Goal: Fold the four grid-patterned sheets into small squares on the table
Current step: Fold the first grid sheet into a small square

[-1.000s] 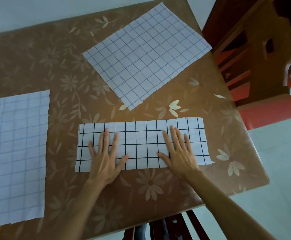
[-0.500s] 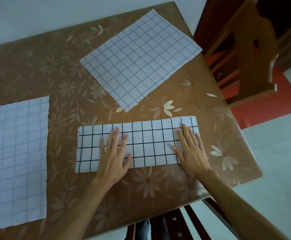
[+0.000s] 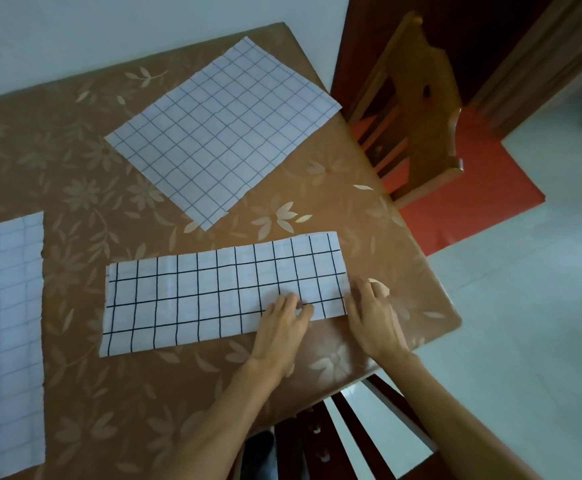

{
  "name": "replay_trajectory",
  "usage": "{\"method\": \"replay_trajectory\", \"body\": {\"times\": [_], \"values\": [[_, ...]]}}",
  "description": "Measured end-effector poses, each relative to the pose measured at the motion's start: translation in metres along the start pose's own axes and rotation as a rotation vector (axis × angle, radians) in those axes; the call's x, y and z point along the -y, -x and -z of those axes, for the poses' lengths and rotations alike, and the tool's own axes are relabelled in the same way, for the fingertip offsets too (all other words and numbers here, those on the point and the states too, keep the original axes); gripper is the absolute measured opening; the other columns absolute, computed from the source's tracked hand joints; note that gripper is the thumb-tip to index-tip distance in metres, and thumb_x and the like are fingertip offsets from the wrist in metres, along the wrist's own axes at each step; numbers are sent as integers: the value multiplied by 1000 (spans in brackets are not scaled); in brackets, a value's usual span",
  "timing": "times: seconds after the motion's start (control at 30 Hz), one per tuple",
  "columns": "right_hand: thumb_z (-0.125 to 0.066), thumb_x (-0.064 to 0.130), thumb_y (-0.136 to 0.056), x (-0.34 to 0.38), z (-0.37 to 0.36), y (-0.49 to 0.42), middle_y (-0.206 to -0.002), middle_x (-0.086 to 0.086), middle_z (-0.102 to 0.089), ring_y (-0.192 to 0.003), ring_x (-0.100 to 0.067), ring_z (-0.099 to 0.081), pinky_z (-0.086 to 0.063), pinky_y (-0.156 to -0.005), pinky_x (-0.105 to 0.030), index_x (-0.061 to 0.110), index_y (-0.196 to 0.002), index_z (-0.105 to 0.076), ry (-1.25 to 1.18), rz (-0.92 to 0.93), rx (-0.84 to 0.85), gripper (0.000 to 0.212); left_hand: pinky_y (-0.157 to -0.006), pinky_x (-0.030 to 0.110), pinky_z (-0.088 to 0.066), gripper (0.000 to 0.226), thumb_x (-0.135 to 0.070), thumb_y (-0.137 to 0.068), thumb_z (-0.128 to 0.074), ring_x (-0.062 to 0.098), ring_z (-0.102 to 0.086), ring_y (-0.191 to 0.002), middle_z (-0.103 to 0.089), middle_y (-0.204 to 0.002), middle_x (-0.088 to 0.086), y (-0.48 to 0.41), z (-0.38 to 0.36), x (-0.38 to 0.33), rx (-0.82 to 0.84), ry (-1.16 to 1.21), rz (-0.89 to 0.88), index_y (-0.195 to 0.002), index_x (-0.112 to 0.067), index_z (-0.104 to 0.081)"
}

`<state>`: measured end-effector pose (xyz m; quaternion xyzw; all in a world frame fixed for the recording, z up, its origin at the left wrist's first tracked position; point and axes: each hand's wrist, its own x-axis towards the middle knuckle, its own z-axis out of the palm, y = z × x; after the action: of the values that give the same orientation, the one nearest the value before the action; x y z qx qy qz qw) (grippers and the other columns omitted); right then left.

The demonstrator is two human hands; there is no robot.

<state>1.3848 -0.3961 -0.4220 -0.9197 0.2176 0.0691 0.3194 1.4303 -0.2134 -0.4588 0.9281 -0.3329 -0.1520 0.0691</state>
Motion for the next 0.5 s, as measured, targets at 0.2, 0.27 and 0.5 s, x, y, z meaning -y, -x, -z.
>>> {"method": "replay_trajectory", "body": {"times": [0.2,0.27,0.5], "values": [[-42,27,-103,-3,-1,10,-126,-11,-56,-97,-34,-63,-52,-76,-43,15,-130,-53,5,33,25,31,-73,30,-54,52,-9,-57,-94,18,-57,-90,-56,-102,1,10,-1,4,-77,11,7,-101,-18,-68],[-41,18,-102,-6,-2,11,-127,-10,-56,-98,-35,-63,-53,-75,-43,16,-129,-55,45,50,34,30,-75,29,-55,46,-8,-64,-91,16,-57,-91,-57,-104,-2,18,-2,7,-102,75,35,-102,-20,-68],[-74,-6,-68,-19,-3,12,-131,-10,-54,-106,-34,-56,-55,-84,-48,19,-134,-57,260,303,61,72,-86,25,-52,16,-15,-97,-62,8,-60,-101,-66,-108,-9,67,15,15,-272,478,75,-110,-18,-70]]}}
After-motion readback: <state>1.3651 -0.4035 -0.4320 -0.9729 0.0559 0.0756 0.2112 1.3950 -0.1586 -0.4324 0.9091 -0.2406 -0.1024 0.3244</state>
